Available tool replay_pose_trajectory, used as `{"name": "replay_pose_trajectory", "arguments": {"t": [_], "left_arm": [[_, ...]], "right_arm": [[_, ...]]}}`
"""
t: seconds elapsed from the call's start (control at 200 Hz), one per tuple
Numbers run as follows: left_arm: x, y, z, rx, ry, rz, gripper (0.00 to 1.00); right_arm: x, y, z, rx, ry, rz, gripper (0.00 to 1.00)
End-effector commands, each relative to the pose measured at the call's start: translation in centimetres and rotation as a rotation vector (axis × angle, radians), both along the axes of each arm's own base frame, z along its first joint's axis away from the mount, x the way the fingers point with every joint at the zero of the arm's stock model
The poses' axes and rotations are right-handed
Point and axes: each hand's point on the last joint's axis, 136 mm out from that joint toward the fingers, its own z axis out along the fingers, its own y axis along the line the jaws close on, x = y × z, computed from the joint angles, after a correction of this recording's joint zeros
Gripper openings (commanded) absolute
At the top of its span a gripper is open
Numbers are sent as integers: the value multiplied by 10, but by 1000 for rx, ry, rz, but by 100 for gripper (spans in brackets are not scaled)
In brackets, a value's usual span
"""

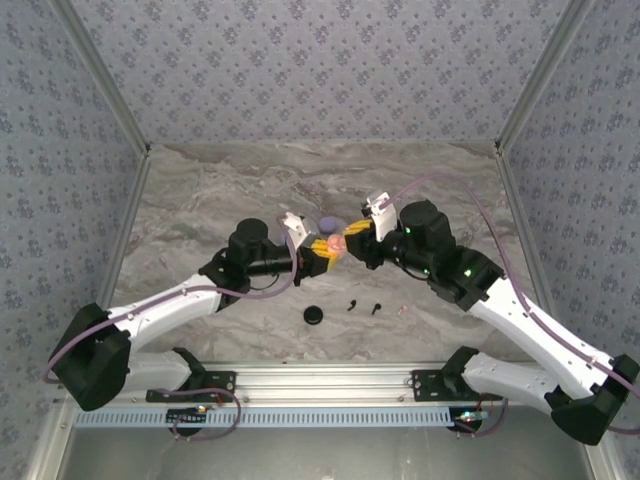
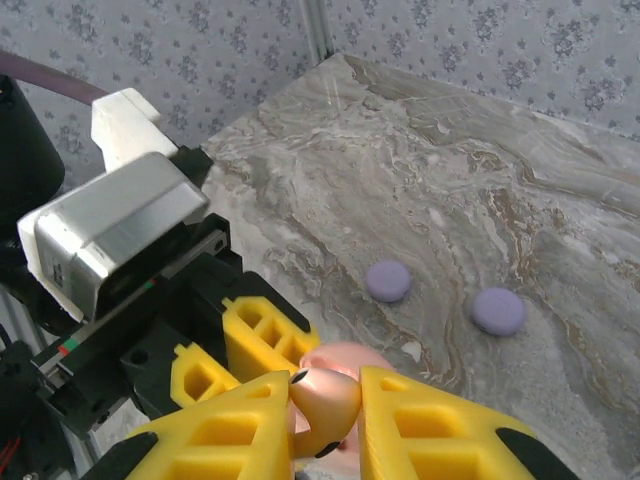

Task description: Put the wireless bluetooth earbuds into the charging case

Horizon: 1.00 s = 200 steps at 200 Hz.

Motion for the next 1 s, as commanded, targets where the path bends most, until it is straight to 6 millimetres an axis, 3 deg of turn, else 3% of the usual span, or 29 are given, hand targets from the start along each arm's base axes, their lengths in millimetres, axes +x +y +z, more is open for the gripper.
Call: {"name": "replay_pose_trajectory", "arguments": {"t": [0.0, 0.42, 0.994], "left_arm": [[-2, -9, 27, -52, -54, -44, 0], [-3, -11, 30, -57, -59, -48, 0], [-2, -11, 36, -71, -64, -42, 0]], "right_arm": [[2, 6, 6, -47, -39, 33, 22], [13, 10, -22, -119, -11, 18, 22], [9, 10, -51, -147, 51, 16, 22]]}}
